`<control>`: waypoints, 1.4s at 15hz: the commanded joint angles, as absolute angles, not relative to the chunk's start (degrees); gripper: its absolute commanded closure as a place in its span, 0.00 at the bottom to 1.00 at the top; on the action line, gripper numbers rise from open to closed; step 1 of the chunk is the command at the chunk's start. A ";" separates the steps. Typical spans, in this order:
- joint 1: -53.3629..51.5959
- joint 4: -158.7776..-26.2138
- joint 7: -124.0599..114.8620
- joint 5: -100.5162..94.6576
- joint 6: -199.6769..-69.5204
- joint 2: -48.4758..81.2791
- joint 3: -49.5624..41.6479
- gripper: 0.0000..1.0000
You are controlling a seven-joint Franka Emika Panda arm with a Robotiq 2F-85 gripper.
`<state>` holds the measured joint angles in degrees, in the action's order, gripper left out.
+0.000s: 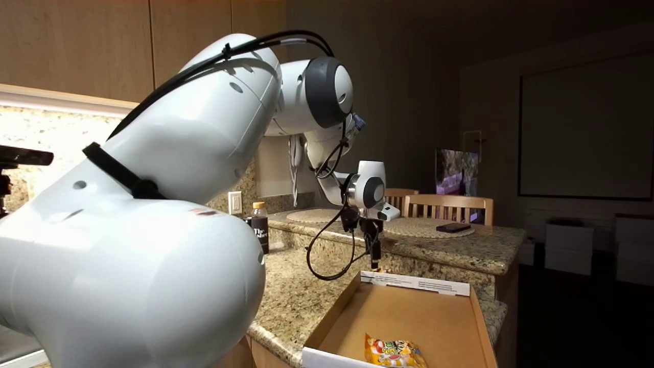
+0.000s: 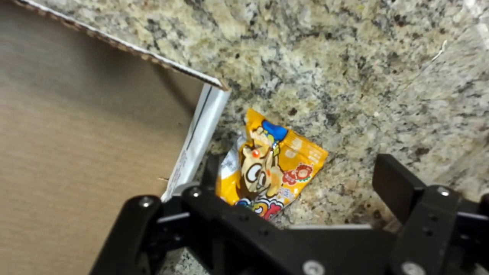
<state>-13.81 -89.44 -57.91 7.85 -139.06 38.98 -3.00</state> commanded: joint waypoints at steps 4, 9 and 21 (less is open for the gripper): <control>-14.89 -93.75 -58.48 3.13 -140.71 38.05 -3.95 0.00; -16.04 -103.50 -57.58 2.00 -146.05 34.29 -3.15 0.00; -19.03 -103.19 -58.74 -1.73 -155.16 35.26 -8.01 0.00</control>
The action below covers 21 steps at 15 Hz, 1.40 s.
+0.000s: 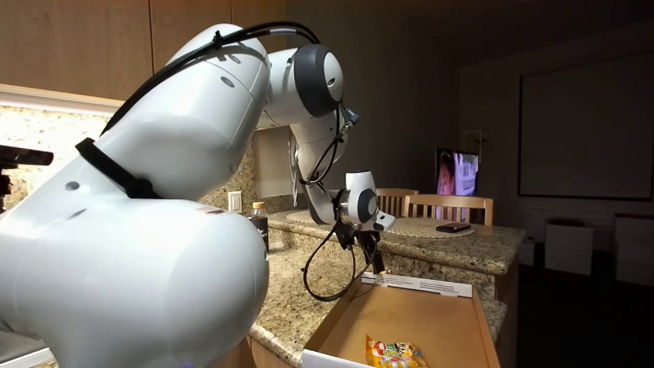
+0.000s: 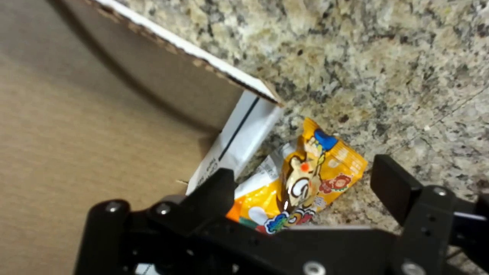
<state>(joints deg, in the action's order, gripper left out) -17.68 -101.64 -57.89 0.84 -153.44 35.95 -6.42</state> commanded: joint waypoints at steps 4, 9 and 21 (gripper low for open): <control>-20.76 -103.14 -58.52 -5.23 -154.84 35.00 -9.62 0.00; -23.21 -102.55 -58.01 -11.97 -154.23 35.46 -12.30 0.00; -26.21 -101.14 -58.12 -24.90 -153.75 36.55 -16.19 0.00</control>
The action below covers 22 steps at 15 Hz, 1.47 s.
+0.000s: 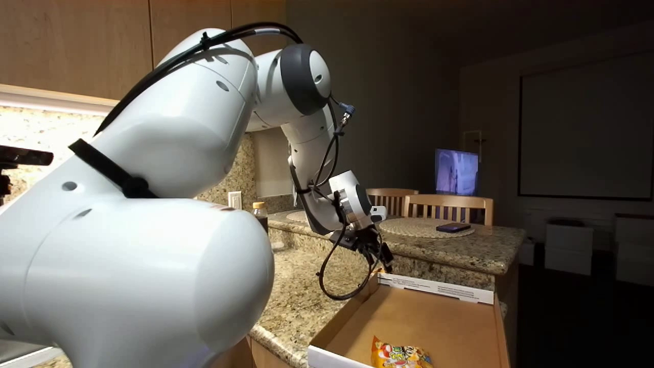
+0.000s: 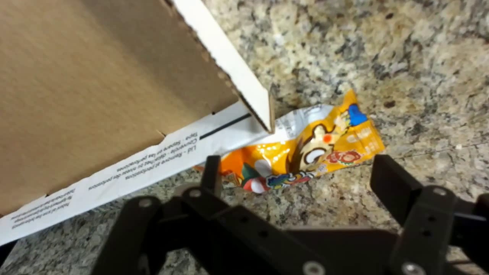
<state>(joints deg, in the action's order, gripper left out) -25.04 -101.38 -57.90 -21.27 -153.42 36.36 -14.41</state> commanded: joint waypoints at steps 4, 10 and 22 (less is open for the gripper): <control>-26.12 -100.67 -57.96 -27.44 -153.26 37.11 -16.42 0.00; -25.70 -99.66 -57.19 -27.56 -153.20 39.24 -15.75 0.01; -25.95 -97.24 -57.02 -26.39 -152.70 40.39 -14.63 0.87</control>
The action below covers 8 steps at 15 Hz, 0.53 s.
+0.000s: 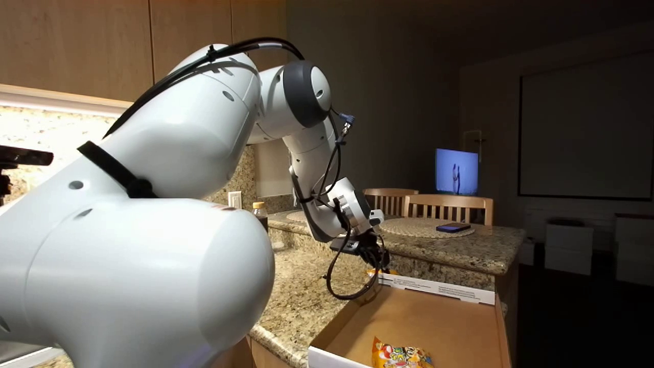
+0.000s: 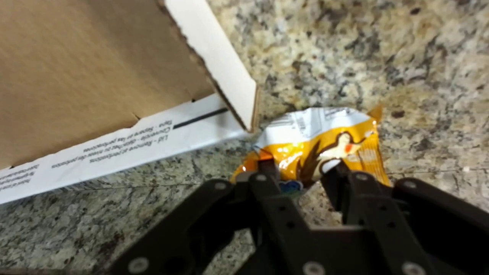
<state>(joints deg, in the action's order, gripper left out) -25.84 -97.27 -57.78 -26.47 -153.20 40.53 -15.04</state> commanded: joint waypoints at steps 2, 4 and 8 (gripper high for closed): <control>-25.88 -97.94 -56.60 -26.00 -152.29 39.41 -13.89 0.97; -25.59 -99.49 -55.71 -25.43 -152.10 37.56 -12.64 1.00; -24.71 -102.62 -53.59 -23.64 -150.95 33.66 -8.97 1.00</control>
